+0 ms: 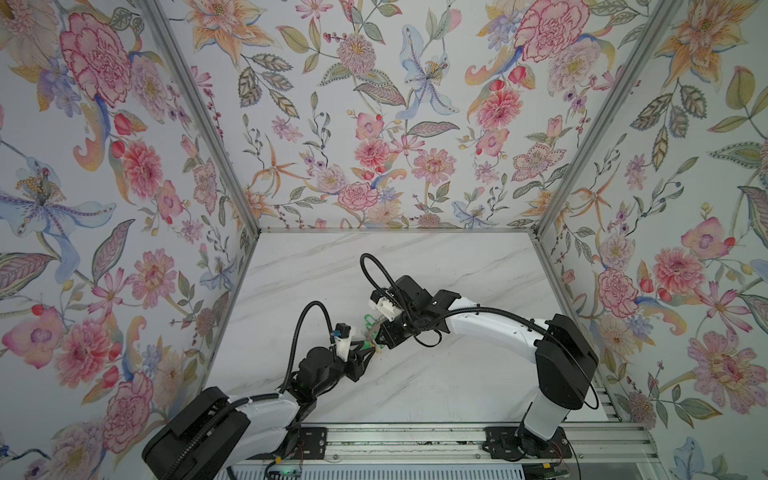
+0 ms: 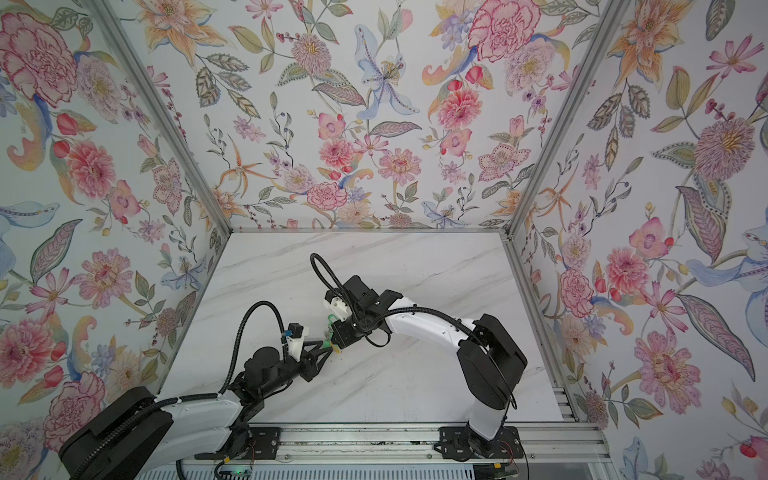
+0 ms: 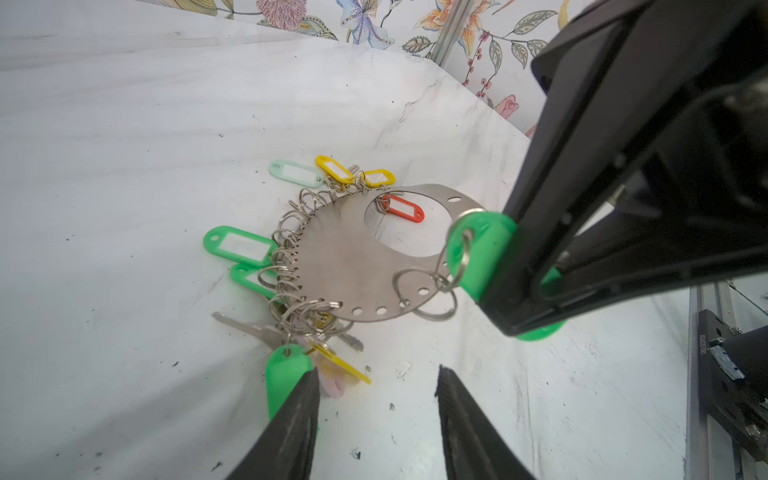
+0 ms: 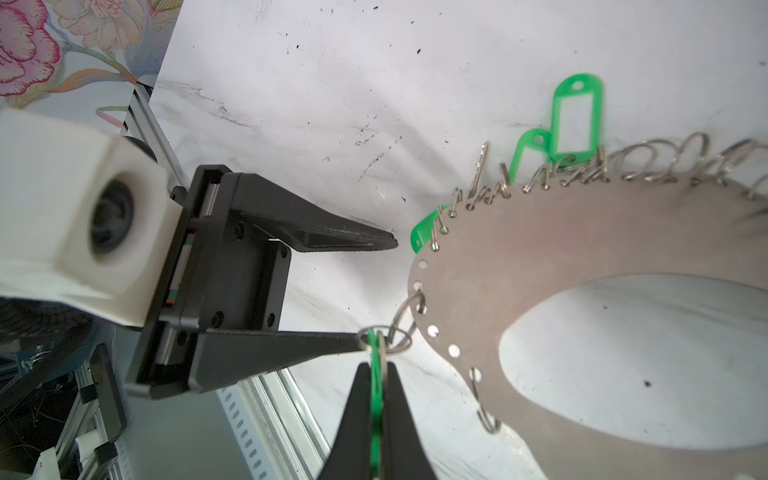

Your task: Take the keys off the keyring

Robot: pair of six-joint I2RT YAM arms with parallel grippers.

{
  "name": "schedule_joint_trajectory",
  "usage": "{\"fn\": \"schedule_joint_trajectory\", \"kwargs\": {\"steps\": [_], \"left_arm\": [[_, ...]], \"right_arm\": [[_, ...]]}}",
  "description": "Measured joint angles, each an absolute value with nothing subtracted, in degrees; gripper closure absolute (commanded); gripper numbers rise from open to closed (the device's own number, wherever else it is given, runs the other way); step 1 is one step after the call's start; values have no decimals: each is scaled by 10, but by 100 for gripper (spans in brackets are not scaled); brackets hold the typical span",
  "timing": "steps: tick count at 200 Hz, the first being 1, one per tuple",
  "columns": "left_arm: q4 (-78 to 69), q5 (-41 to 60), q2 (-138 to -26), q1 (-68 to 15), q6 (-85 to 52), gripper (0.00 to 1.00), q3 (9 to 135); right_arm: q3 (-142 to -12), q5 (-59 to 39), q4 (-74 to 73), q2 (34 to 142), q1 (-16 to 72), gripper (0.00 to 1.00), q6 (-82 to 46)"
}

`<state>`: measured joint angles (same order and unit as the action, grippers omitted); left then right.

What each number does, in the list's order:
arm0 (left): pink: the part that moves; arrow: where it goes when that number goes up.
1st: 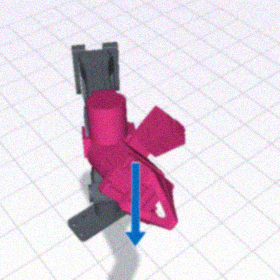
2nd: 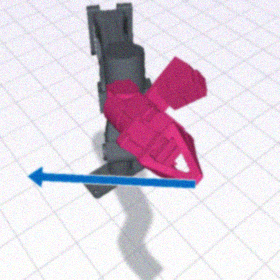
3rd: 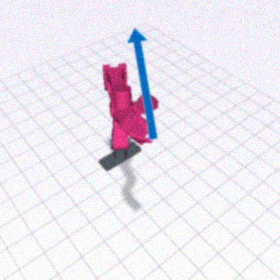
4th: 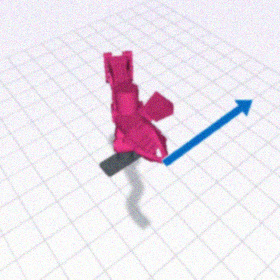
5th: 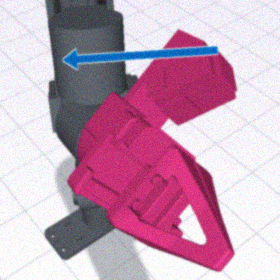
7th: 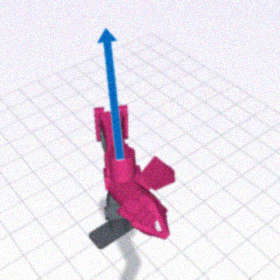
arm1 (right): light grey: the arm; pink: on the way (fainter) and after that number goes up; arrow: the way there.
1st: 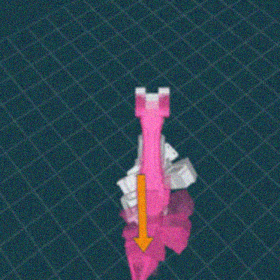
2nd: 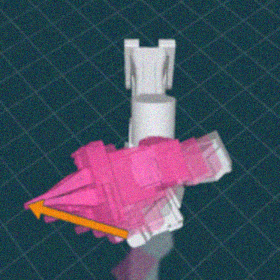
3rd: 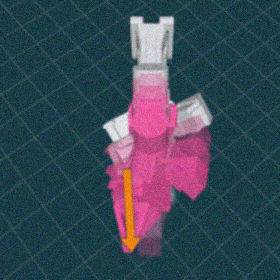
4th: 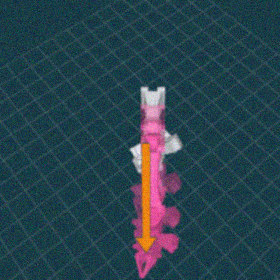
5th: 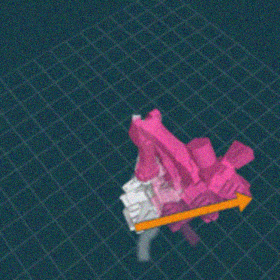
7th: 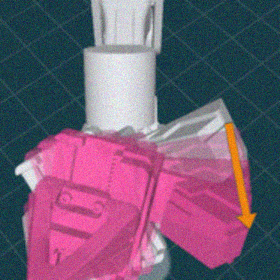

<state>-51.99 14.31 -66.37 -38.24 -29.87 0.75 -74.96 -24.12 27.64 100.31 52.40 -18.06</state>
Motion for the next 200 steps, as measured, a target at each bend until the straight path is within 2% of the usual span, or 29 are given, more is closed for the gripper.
{"fn": "schedule_joint_trajectory", "kwargs": {"steps": [48,89,153,176,200], "left_arm": [[-561,112,-669,-403,-286,52,8],[-567,88,-682,-408,-274,57,26],[-571,83,-698,-409,-264,71,39],[-571,79,-697,-409,-262,83,39],[-570,68,-695,-409,-261,87,39]], "right_arm": [[-750,-251,277,1003,523,100,-183],[-751,-251,277,1004,523,100,-185],[-757,-256,275,1004,520,100,-189],[-757,-258,274,1004,520,100,-189],[-757,-260,274,1004,520,100,-189]]}}
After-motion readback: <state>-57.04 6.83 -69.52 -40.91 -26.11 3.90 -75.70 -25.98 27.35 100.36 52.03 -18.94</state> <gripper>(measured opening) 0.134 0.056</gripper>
